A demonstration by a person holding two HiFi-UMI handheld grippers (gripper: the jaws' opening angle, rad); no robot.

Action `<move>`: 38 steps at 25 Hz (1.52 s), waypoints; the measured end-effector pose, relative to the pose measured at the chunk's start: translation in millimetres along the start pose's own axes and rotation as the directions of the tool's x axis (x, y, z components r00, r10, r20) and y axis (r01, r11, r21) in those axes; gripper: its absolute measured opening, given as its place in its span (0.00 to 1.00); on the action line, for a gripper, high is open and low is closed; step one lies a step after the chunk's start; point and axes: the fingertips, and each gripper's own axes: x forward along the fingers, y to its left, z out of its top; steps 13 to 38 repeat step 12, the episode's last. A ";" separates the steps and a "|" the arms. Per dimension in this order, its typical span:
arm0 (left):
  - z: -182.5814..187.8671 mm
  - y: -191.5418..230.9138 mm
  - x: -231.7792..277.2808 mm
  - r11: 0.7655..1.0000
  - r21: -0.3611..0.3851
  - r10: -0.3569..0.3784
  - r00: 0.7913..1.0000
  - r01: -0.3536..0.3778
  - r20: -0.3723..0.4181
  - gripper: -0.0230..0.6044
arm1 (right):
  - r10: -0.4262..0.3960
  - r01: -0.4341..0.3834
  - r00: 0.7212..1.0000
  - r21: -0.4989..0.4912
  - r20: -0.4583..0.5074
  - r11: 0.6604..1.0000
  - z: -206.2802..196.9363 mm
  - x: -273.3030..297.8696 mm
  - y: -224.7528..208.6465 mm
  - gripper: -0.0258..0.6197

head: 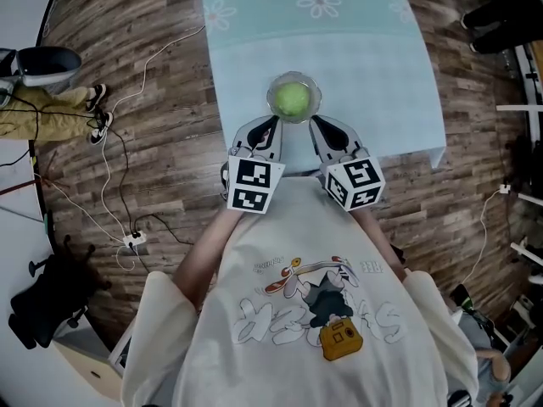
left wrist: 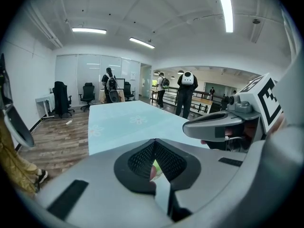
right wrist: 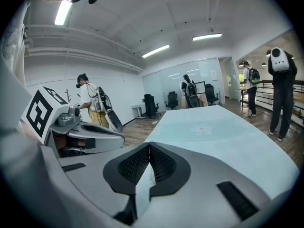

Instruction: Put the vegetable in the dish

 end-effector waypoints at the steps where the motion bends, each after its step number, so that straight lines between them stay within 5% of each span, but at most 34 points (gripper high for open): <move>1: -0.7 -0.9 0.2 1.000 -0.002 0.000 1.000 0.000 -0.001 0.05 | 0.000 0.000 1.000 -0.001 -0.002 1.000 -1.0 -0.7 -0.9 0.08; 7: 1.5 -2.9 1.9 1.000 -0.009 0.003 1.000 -0.003 -0.001 0.05 | -0.037 0.037 0.999 0.066 0.000 0.997 -5.6 -6.3 -15.9 0.08; 38: -10.9 11.9 5.9 0.999 -0.050 0.010 1.000 -0.012 -0.029 0.05 | -0.017 0.018 1.000 0.047 -0.018 0.999 -14.0 4.1 -12.3 0.08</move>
